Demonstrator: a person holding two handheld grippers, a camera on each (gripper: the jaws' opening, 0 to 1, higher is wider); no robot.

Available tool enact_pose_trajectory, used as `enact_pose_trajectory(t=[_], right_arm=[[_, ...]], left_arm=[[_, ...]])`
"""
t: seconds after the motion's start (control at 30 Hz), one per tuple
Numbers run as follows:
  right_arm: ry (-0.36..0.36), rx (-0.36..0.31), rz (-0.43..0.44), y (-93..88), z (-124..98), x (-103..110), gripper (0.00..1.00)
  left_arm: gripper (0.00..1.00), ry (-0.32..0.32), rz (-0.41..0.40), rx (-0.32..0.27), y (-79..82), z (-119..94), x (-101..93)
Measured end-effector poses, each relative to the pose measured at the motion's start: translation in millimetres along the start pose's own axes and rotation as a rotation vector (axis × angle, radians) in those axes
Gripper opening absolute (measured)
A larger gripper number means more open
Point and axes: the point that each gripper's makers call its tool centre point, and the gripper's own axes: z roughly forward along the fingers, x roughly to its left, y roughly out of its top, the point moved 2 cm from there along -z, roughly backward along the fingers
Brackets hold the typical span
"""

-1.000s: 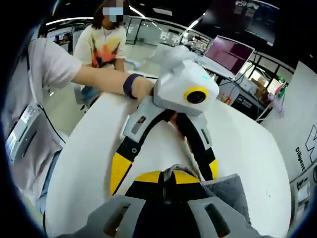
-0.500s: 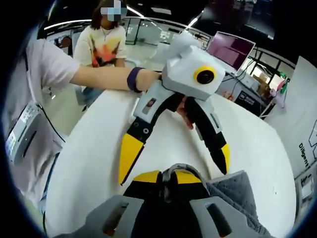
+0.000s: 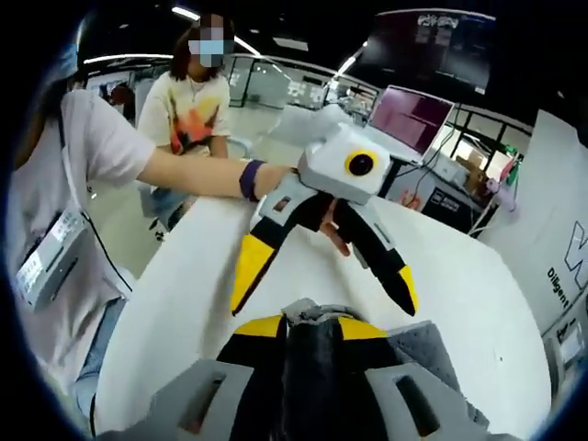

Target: Fold the towel on the table until its edges align and the towel forms a compact rectangular stack.

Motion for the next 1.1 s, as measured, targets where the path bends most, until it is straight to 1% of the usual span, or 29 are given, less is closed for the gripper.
enact_pose_trajectory(t=[0.13, 0.23, 0.27, 0.3, 0.37, 0.43, 0.47, 0.53, 0.57, 0.67, 0.77, 0.8, 0.87, 0.97, 1.03, 1.07, 1.1], right_arm=[[-0.068, -0.069, 0.004, 8.8, -19, -12, 0.22], [-0.125, -0.135, 0.043, 13.1, -40, -22, 0.29], [-0.15, -0.161, 0.065, 13.0, -50, -27, 0.3], [-0.164, -0.175, 0.071, 12.9, -56, -30, 0.29], [-0.229, -0.218, 0.088, 9.7, -77, -39, 0.31], [-0.281, -0.25, 0.118, 3.8, -96, -45, 0.37], [-0.293, -0.26, 0.131, 1.3, -102, -46, 0.4], [-0.336, -0.284, 0.164, -7.2, -120, -50, 0.47], [-0.363, -0.297, 0.173, -11.7, -130, -52, 0.49], [-0.441, -0.339, 0.188, -29.3, -161, -53, 0.5], [-0.481, -0.365, 0.203, -47.7, -184, -50, 0.53], [-0.492, -0.37, 0.217, -54.6, -191, -49, 0.57], [-0.513, -0.391, 0.238, -68.0, -202, -45, 0.62], [-0.522, -0.406, 0.262, -88.7, -212, -36, 0.67], [-0.532, -0.424, 0.271, -103.4, -217, -29, 0.73], [-0.535, -0.448, 0.275, -111.6, -220, -24, 0.77], [-0.537, -0.466, 0.277, -117.4, -222, -21, 0.84]], left_arm=[[0.98, 0.014, -0.006, -0.019, 3.0, -1, 2.7], [0.98, 0.016, -0.017, -0.032, 4.6, -1, 4.8], [0.98, 0.015, -0.02, -0.031, 3.7, 0, 3.9], [0.98, 0.015, -0.019, -0.029, 3.0, 0, 3.5], [0.98, 0.017, -0.014, -0.023, 2.0, 1, 3.4], [0.98, 0.02, -0.015, -0.025, 2.3, 1, 4.0], [0.98, 0.024, -0.015, -0.028, 2.8, 1, 4.7], [0.98, 0.034, -0.014, -0.038, 4.8, 0, 7.3], [0.98, 0.039, -0.015, -0.043, 6.2, -1, 9.2], [0.98, 0.055, -0.019, -0.063, 9.5, -4, 12.7], [0.98, 0.073, -0.018, -0.079, 12.1, -6, 15.6], [0.98, 0.079, -0.019, -0.084, 12.6, -6, 16.6], [0.98, 0.091, -0.022, -0.085, 12.1, -6, 18.3], [0.98, 0.102, -0.024, -0.093, 12.8, -7, 21.0], [0.98, 0.108, -0.029, -0.101, 13.6, -7, 21.5], [0.98, 0.111, -0.03, -0.105, 13.7, -7, 21.4], [0.98, 0.113, -0.03, -0.108, 14.0, -7, 21.2]])
